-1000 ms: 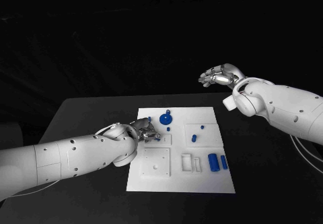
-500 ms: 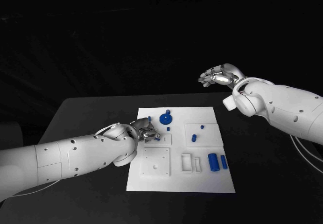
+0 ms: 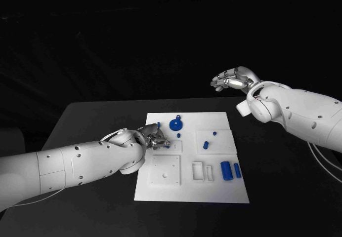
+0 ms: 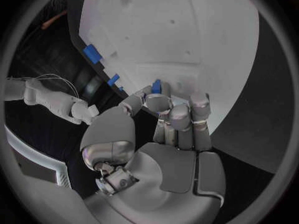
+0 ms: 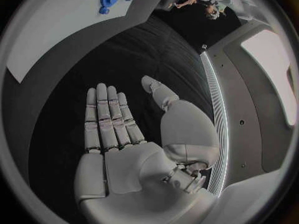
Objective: Assemble the parts on the task board
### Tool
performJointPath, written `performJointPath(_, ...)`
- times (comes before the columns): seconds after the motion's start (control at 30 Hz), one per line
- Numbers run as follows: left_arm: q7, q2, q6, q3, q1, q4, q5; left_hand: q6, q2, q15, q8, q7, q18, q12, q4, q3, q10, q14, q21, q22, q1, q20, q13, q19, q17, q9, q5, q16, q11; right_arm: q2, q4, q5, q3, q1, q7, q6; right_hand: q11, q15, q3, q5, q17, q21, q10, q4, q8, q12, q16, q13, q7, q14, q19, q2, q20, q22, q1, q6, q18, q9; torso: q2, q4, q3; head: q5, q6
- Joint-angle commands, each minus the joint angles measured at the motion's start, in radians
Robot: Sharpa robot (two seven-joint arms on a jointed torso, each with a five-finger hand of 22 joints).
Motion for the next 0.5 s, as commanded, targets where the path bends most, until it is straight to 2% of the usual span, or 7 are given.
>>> performJointPath(0.03,-0.004,-0.001,0.048,-0.005,-0.006,0.000,0.000,0.169,-0.004,-0.049,0.017,-0.078,0.019,0.000,-0.004,0.010,-0.030,0.037,0.004,0.004,0.012,-0.091,-0.001,-0.004,-0.002,-0.002,0.002,0.005,-0.025,0.001,0.000,0.007,0.001,0.000,0.006,0.007,0.001,0.007,-0.006,0.005,-0.002,-0.006,0.007,0.000,0.006,-0.006,-0.006,-0.002,0.003,-0.002,0.000,0.002,0.006,-0.001,-0.007,-0.002,0.014,-0.002,0.000,0.0003,-0.0002,0.001,-0.001)
performJointPath(0.5,-0.006,-0.001,0.061,-0.005,-0.007,0.001,0.001,0.169,-0.021,-0.049,0.020,-0.078,0.019,0.001,-0.001,0.004,-0.030,0.036,0.004,0.003,0.029,-0.090,-0.002,-0.003,-0.005,-0.006,-0.010,0.007,-0.025,0.001,0.000,0.023,0.001,0.000,0.008,0.012,0.002,0.008,-0.009,0.008,-0.004,-0.009,0.007,0.003,0.006,-0.009,-0.009,-0.008,0.004,-0.005,-0.003,0.008,0.008,-0.003,-0.016,-0.003,0.016,-0.005,0.001,0.0007,0.0003,0.000,-0.001)
